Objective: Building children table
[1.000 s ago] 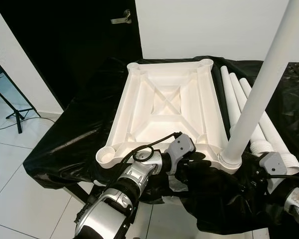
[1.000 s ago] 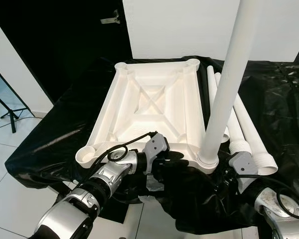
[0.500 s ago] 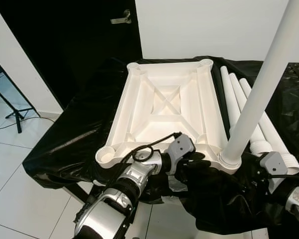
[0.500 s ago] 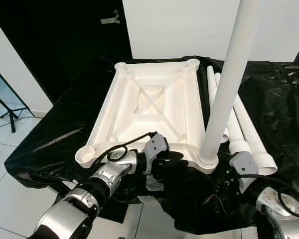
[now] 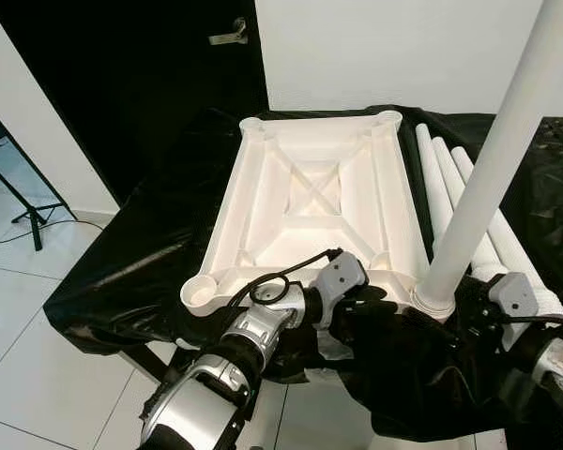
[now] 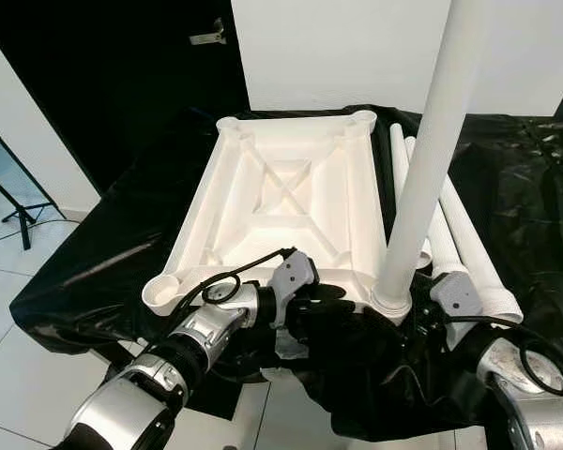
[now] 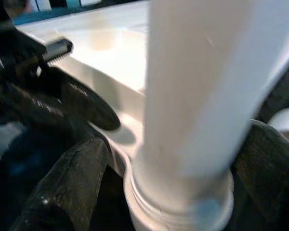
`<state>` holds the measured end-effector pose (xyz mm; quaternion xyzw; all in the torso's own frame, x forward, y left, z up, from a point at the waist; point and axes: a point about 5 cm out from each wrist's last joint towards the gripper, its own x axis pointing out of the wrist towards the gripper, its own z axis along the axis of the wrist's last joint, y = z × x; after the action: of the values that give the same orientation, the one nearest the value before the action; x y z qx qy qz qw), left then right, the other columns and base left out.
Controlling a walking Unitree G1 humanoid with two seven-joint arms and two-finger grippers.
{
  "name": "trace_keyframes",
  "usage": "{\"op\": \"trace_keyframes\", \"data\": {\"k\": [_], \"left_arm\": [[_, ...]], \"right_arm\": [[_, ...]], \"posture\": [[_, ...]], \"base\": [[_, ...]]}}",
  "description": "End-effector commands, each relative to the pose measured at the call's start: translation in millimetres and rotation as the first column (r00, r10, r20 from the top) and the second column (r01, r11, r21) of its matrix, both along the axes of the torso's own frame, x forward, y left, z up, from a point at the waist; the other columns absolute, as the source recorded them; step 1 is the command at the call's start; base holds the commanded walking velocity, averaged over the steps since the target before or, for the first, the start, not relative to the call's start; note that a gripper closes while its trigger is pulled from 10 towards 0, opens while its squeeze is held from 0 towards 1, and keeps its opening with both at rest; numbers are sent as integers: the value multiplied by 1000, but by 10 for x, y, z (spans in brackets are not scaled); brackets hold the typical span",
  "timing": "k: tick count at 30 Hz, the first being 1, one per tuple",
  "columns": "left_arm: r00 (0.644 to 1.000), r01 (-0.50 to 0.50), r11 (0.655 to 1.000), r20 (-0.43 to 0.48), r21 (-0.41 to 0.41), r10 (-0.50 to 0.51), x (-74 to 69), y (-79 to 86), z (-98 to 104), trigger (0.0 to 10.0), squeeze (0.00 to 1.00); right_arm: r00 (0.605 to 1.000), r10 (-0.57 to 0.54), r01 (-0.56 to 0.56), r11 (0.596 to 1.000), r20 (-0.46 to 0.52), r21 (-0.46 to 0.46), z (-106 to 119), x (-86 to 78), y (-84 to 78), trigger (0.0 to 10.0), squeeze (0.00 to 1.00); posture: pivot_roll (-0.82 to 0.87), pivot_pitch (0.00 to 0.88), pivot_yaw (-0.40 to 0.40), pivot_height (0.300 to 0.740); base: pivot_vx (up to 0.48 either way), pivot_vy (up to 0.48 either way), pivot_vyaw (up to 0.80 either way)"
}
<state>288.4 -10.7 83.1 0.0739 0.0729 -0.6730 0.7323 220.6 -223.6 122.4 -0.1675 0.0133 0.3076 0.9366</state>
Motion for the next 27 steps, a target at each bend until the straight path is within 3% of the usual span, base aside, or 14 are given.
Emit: {"op": "trace_keyframes", "data": {"k": [1, 9, 10, 11, 27], "left_arm": [[987, 94, 988, -138, 120, -77, -194, 82, -331, 10000, 0], [987, 96, 988, -140, 121, -79, -199, 74, -333, 10000, 0], [987, 95, 988, -140, 122, -77, -198, 76, -334, 10000, 0], [987, 92, 988, -140, 123, -75, -195, 78, -335, 10000, 0], [988, 96, 983, -137, 158, -74, -196, 92, -361, 10000, 0]], "right_arm": [[1000, 9, -9, 1000, 4, -2, -10, 11, 34, 10000, 0], [1000, 18, -18, 1000, 14, 2, -7, 67, 65, 10000, 0], [1000, 18, -19, 1000, 17, 3, -2, 79, 64, 3569, 0], [1000, 18, -18, 1000, 18, 4, 1, 88, 61, 0, 0], [1000, -12, 12, 1000, 17, 27, -24, 83, 48, 0, 0]], "posture": [[53, 0, 61, 740], [54, 0, 62, 740], [58, 0, 59, 740], [60, 0, 58, 740], [53, 0, 64, 740]], "base": [[0, 0, 0], [0, 0, 0], [0, 0, 0], [0, 0, 0], [0, 0, 0]]}}
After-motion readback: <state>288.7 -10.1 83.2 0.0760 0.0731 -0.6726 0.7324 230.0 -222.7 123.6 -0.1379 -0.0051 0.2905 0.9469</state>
